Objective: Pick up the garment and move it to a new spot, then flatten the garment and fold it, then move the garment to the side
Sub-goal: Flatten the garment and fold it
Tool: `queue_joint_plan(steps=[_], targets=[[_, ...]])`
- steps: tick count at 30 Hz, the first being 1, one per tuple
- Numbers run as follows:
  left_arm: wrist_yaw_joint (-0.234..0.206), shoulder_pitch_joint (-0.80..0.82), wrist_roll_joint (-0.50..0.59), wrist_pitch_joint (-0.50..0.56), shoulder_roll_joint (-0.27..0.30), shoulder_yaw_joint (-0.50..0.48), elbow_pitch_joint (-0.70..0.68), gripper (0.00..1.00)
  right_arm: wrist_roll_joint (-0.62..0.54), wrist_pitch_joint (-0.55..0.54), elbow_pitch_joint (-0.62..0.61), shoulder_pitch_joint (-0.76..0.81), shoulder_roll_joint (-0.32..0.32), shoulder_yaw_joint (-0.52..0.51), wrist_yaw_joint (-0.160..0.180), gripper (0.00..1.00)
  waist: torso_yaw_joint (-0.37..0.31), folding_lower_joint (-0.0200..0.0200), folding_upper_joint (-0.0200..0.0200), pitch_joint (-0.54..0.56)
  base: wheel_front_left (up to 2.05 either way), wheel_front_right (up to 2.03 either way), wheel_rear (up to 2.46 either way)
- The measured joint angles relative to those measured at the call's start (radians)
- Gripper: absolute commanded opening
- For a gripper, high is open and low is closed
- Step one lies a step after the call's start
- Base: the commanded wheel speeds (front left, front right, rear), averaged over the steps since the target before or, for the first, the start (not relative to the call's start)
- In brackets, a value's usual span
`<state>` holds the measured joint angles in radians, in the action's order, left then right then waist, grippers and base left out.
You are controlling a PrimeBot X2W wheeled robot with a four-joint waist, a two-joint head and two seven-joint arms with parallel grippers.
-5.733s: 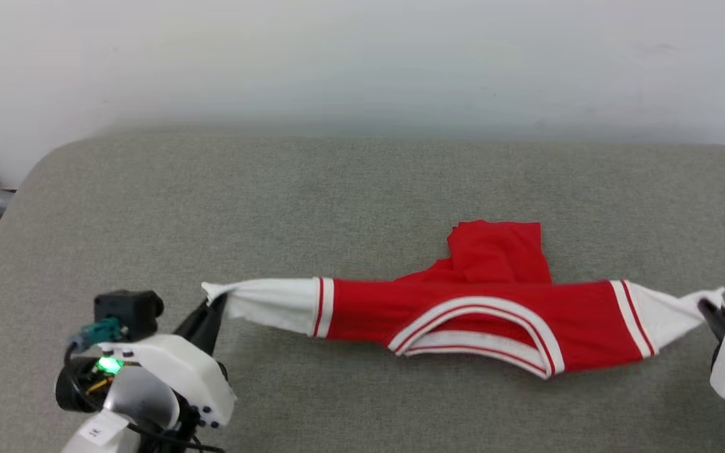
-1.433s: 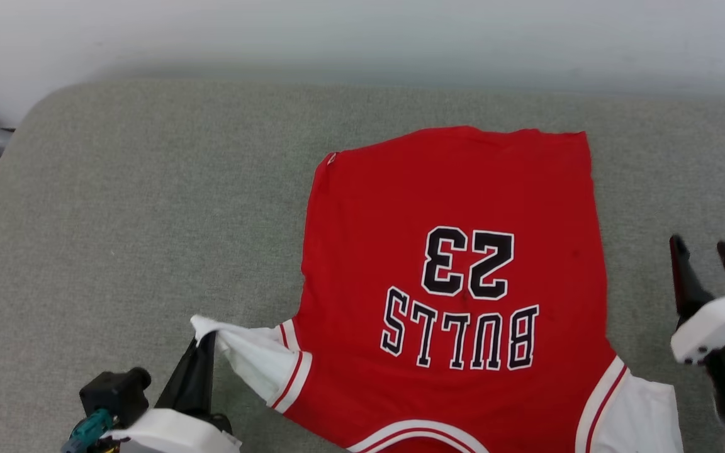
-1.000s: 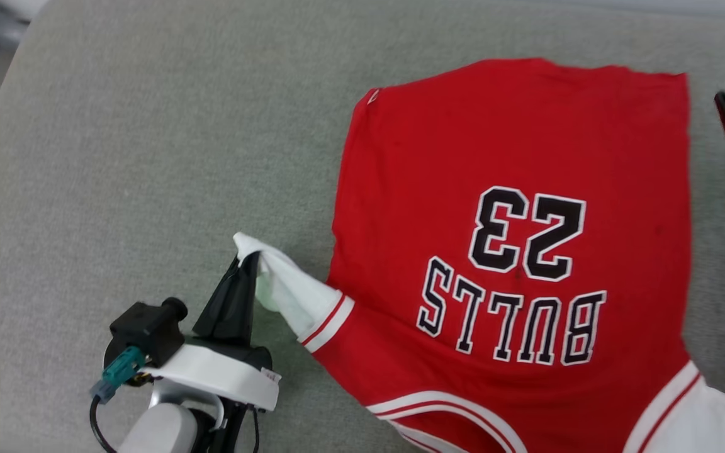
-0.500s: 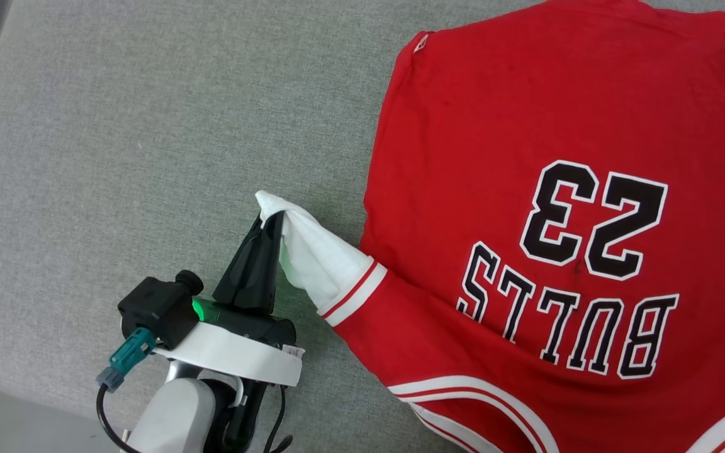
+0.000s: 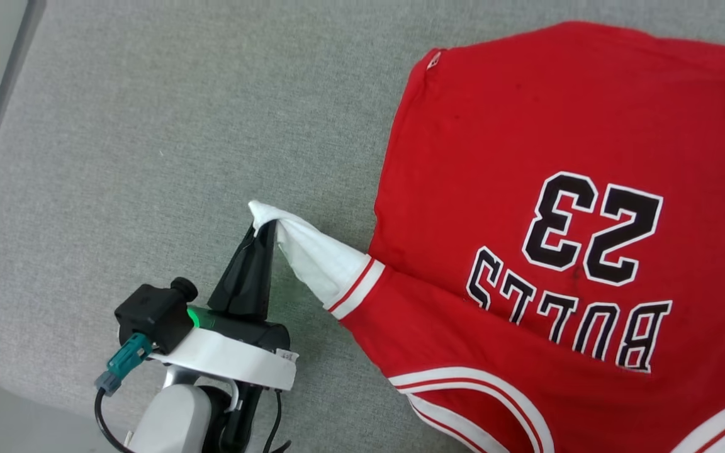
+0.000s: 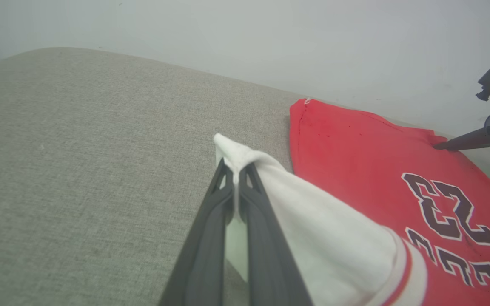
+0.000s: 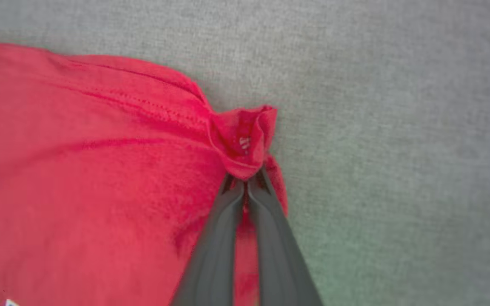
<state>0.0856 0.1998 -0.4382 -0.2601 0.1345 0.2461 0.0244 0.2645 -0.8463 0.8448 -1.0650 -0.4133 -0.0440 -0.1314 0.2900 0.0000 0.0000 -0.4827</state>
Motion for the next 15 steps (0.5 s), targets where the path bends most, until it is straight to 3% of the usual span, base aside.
queue_joint_plan(steps=[8,15], targets=[[-0.011,-0.103,0.013,0.000,0.016,-0.043,0.052,0.00,0.033,0.078,-0.180,0.173,-0.070,0.033,0.000,0.00,-0.042,0.0000,0.0001,0.154,0.00,0.00,0.00],[-0.028,-0.171,-0.015,0.017,0.043,-0.072,0.069,0.00,0.099,0.128,-0.347,0.496,-0.073,-0.079,0.000,0.00,-0.098,-0.0001,0.0001,0.268,0.00,0.00,0.00]])
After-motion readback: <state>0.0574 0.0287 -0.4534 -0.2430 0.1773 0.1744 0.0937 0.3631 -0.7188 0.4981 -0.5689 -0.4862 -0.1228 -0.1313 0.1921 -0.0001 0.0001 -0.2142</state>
